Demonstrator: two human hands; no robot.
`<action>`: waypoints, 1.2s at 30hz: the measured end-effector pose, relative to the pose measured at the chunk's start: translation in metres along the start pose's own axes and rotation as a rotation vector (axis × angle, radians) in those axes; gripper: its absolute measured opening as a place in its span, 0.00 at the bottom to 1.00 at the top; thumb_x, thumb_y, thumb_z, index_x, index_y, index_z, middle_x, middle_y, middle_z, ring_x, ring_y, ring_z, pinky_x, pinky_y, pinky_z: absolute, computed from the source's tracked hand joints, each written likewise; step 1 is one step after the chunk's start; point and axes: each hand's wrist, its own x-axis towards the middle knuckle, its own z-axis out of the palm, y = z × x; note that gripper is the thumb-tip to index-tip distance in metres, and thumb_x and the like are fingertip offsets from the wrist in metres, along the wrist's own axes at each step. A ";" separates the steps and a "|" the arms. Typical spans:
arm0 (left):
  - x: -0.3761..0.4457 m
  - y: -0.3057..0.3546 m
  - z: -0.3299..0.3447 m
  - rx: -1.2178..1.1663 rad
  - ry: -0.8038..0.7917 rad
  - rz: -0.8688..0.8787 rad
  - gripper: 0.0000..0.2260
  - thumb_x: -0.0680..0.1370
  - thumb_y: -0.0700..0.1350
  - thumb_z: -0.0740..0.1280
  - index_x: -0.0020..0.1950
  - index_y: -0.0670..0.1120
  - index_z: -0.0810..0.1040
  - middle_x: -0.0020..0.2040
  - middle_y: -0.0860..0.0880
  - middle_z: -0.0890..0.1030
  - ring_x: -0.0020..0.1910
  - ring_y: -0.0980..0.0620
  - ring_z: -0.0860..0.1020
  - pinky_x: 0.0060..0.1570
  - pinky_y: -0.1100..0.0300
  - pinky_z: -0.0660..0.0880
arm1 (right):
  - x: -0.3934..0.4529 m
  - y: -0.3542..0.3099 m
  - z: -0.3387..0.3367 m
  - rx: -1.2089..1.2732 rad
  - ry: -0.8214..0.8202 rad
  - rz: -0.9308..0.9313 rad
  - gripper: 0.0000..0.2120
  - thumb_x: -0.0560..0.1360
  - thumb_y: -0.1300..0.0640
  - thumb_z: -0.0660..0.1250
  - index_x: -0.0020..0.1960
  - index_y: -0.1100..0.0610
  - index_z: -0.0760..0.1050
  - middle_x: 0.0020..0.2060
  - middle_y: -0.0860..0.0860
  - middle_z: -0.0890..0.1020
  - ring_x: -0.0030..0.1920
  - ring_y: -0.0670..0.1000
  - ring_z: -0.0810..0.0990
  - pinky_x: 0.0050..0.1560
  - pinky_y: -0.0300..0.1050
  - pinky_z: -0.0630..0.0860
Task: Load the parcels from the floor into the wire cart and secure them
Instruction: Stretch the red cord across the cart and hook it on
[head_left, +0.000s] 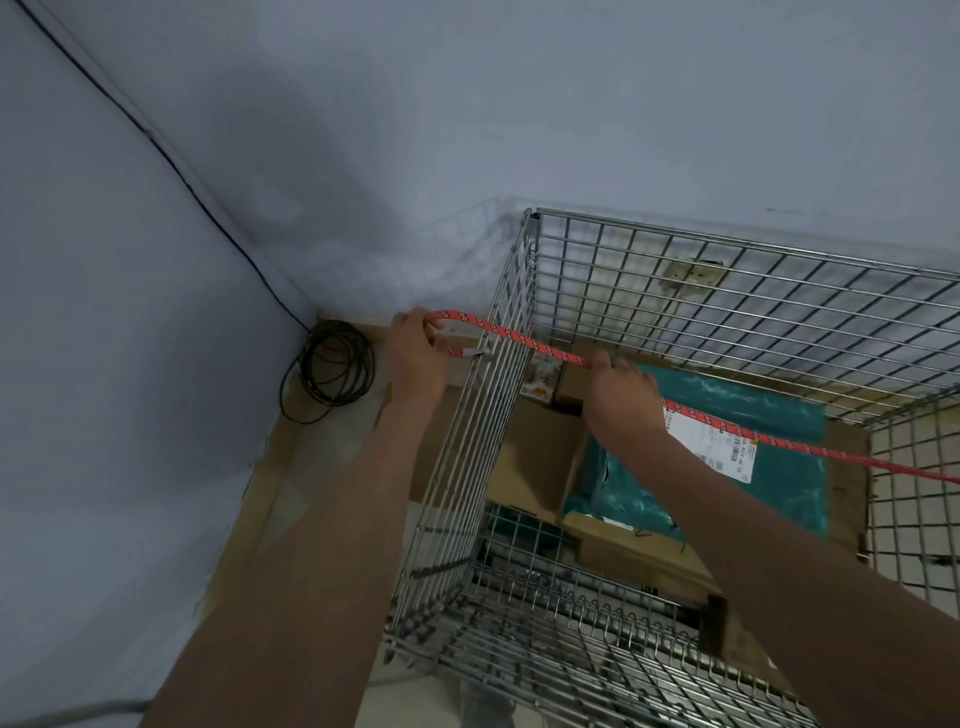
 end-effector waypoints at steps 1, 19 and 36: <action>-0.001 -0.001 0.000 0.005 -0.002 -0.028 0.03 0.77 0.34 0.66 0.47 0.40 0.78 0.47 0.42 0.78 0.44 0.50 0.74 0.40 0.70 0.64 | -0.001 0.000 0.000 -0.004 -0.006 0.000 0.17 0.75 0.67 0.58 0.63 0.61 0.68 0.55 0.60 0.79 0.58 0.61 0.77 0.61 0.56 0.71; -0.019 0.052 0.003 -0.170 0.000 0.144 0.11 0.76 0.29 0.65 0.55 0.39 0.80 0.48 0.47 0.74 0.41 0.57 0.77 0.43 0.68 0.76 | 0.001 -0.029 -0.015 0.054 0.047 -0.080 0.10 0.83 0.53 0.58 0.46 0.57 0.71 0.37 0.52 0.74 0.43 0.58 0.80 0.48 0.50 0.74; -0.010 0.068 0.008 -0.345 -0.296 -0.065 0.14 0.81 0.32 0.52 0.62 0.45 0.67 0.44 0.44 0.71 0.36 0.49 0.72 0.30 0.62 0.74 | 0.018 -0.048 -0.033 0.324 0.132 0.095 0.20 0.83 0.47 0.55 0.38 0.57 0.72 0.33 0.53 0.75 0.35 0.57 0.79 0.35 0.47 0.76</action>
